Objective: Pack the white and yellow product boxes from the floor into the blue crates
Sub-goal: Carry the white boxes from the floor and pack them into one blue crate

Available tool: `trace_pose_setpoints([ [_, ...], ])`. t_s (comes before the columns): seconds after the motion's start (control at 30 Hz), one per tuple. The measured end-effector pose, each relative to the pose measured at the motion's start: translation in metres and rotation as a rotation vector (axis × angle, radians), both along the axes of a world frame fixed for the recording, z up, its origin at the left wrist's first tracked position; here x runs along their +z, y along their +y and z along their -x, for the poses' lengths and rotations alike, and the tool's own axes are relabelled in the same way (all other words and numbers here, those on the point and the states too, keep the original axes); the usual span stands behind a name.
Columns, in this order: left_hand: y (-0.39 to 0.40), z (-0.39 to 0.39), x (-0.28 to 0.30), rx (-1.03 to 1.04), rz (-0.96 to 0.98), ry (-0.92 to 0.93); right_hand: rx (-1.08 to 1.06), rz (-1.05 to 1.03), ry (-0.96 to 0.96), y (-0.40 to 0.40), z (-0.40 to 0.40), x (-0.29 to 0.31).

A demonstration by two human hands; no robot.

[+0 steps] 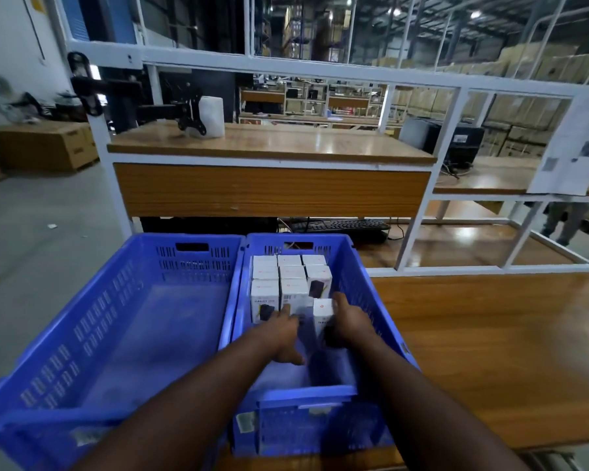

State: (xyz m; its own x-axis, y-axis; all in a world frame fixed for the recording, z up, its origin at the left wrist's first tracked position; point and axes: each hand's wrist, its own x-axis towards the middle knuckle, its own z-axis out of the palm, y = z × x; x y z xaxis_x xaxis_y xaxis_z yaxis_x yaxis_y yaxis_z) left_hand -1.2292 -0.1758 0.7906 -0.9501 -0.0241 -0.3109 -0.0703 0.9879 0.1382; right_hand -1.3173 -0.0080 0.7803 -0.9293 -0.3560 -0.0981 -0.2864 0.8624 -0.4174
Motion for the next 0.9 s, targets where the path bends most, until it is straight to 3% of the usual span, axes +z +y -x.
trace_pose_setpoints([
  [0.37, -0.005, 0.027, -0.022, 0.036, 0.058, 0.171, -0.131, 0.166, -0.079, -0.010, 0.039, -0.025],
  [0.6, -0.002, 0.047, -0.036, 0.037, 0.107, 0.220, -0.044, 0.060, -0.083, -0.018, 0.061, -0.024],
  [0.9, -0.002, 0.075, -0.044, 0.058, 0.079, 0.428, -0.122, 0.281, -0.126, -0.037, 0.080, -0.043],
])
